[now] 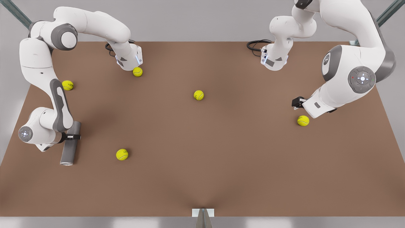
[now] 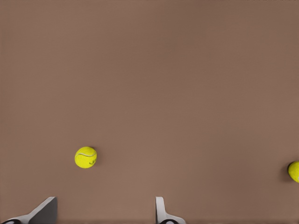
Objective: Put the tennis tube upright
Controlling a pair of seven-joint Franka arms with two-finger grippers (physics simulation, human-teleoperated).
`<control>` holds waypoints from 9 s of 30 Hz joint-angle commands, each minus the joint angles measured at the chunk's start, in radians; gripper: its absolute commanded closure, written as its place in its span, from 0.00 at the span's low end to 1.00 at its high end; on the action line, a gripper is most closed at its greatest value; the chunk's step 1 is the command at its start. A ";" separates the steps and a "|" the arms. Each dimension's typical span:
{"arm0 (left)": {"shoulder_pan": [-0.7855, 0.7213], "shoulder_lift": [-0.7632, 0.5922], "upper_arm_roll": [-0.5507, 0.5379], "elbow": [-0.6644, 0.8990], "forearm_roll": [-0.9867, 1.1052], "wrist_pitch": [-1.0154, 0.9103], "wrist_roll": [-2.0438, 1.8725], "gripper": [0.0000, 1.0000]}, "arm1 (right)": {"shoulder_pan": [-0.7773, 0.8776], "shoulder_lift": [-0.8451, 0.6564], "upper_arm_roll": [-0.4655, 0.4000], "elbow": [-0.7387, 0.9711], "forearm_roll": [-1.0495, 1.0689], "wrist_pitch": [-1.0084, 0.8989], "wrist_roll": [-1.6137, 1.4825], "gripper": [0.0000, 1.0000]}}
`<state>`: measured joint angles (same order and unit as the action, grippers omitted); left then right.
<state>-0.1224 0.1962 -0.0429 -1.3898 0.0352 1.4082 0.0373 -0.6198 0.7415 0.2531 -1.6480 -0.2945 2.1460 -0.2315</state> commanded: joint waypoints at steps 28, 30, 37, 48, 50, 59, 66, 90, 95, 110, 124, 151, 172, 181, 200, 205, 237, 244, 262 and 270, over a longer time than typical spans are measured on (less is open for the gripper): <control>-0.002 0.003 -0.002 -0.011 -0.001 -0.006 -0.007 0.00 | 0.005 0.013 0.000 0.008 0.002 -0.014 -0.003 0.22; -0.002 0.003 -0.002 -0.011 -0.001 -0.005 -0.007 0.00 | 0.005 0.013 0.000 0.008 0.002 -0.014 -0.003 0.22; -0.002 0.003 -0.002 -0.012 -0.001 -0.006 -0.008 0.00 | 0.005 0.013 0.000 0.008 0.002 -0.014 -0.003 0.22; -0.002 0.003 -0.002 -0.018 -0.003 -0.008 -0.008 0.00 | 0.023 -0.002 0.014 0.025 0.003 -0.060 -0.003 0.26; -0.002 0.003 -0.002 -0.018 -0.001 -0.008 -0.008 0.00 | 0.037 -0.004 0.040 0.071 0.003 -0.094 -0.005 0.26; -0.003 0.003 -0.002 -0.018 -0.001 -0.008 -0.008 0.00 | 0.130 -0.010 0.316 0.151 -0.109 -0.124 -0.088 0.25; -0.002 0.003 -0.002 -0.018 -0.001 -0.008 -0.008 0.00 | 0.408 -0.010 0.342 0.177 -0.207 -0.120 -0.101 0.24; -0.002 0.014 -0.002 -0.018 -0.001 0.000 -0.007 0.00 | 1.016 0.306 0.199 0.562 -0.147 -0.008 -0.413 0.00; -0.002 0.038 0.001 -0.017 -0.018 0.008 -0.013 0.00 | 0.994 0.295 0.206 0.562 -0.126 -0.099 -0.427 0.00; 0.013 0.706 -0.020 0.051 -1.246 0.555 0.176 0.00 | 0.807 -0.582 -0.287 0.155 0.248 -0.577 0.175 0.00; 0.015 0.870 -0.172 0.215 -1.250 0.716 0.323 0.00 | 0.706 -0.525 -0.285 0.286 0.192 -0.710 0.225 0.00; -0.037 0.918 -0.249 0.219 -1.253 0.839 0.385 0.00 | 0.675 -0.525 -0.284 0.306 0.204 -0.719 0.227 0.00; -0.080 0.934 -0.272 0.210 -1.249 0.848 0.420 0.00 | 0.675 -0.525 -0.284 0.306 0.206 -0.719 0.228 0.00; -0.080 0.934 -0.272 0.201 -1.250 0.848 0.421 0.32 | 0.675 -0.525 -0.285 0.306 0.206 -0.719 0.228 0.00; -0.085 0.927 -0.272 0.184 -1.249 0.842 0.457 0.53 | 0.693 -0.519 -0.279 0.304 0.209 -0.719 0.230 0.00; -0.083 0.916 -0.270 0.169 -1.247 0.839 0.458 0.58 | 0.689 -0.518 -0.279 0.304 0.209 -0.736 0.230 0.00; -0.077 0.773 -0.192 0.075 -1.183 0.733 0.434 0.69 | 0.621 -0.518 -0.282 0.332 0.199 -0.755 0.225 0.00; -0.077 0.741 -0.141 0.075 -1.157 0.661 0.414 0.71 | 0.621 -0.518 -0.282 0.332 0.202 -0.755 0.225 0.00; -0.080 0.678 -0.118 0.074 -1.084 0.607 0.320 0.79 | 0.623 -0.518 -0.281 0.332 0.206 -0.755 0.225 0.00; -0.079 0.649 -0.115 0.075 -1.029 0.580 0.268 0.79 | 0.624 -0.518 -0.281 0.332 0.206 -0.755 0.227 0.00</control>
<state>-0.2009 0.8440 -0.1580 -1.3146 -1.0015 1.9886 0.3018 0.0046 0.2240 -0.0276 -1.3162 -0.0890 1.3913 -0.0046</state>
